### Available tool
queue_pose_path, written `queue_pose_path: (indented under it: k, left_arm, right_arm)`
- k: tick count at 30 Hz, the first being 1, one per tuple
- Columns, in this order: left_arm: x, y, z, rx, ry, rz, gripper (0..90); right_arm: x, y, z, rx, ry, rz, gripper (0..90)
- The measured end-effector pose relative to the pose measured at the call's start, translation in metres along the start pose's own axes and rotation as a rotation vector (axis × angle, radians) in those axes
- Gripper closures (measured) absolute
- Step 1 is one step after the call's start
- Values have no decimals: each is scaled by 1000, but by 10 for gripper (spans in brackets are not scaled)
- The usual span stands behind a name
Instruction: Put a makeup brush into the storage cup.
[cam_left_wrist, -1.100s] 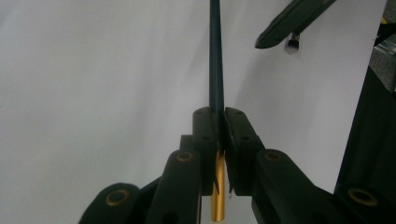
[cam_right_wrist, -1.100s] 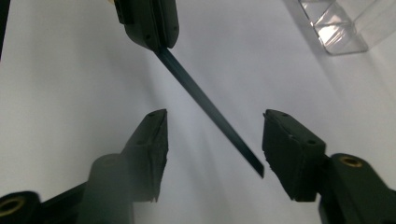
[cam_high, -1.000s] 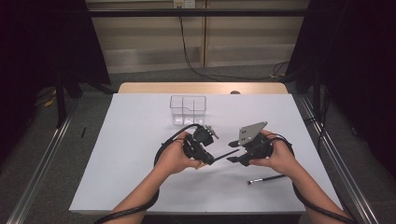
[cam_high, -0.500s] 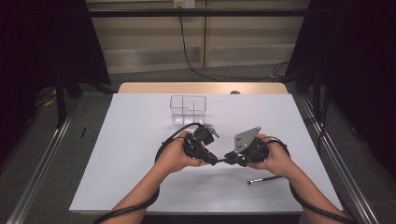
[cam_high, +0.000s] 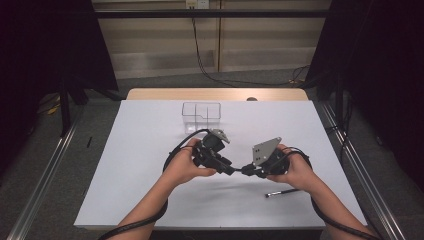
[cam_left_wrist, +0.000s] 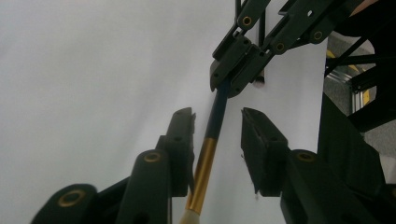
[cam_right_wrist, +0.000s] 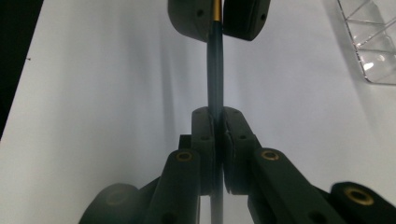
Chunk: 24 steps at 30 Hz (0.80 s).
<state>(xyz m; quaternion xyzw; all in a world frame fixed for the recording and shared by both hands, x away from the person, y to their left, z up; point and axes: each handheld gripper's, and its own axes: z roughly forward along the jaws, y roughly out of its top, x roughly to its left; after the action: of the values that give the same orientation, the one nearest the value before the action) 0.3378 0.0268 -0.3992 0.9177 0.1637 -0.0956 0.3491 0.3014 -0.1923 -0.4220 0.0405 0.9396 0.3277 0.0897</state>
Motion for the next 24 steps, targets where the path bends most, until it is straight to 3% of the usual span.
queue_pose_path:
  k: [10,13,15,19,24]
  left_arm:
    - [4,-8,0,-74,-7,3,429]
    - [4,-11,0,-116,-10,20,271]
    - [5,-12,0,-132,-8,34,232]
    - [6,-14,2,-144,-2,23,117]
    - [8,-17,0,-199,16,28,48]
  right_arm:
    - [-2,-8,-1,-4,-17,43,846]
    - [-2,-9,-3,-11,-22,51,847]
    - [-1,-10,-3,-11,-26,62,846]
    - [-2,-11,-5,-22,-30,70,846]
    - [-3,-11,-5,-24,-31,72,846]
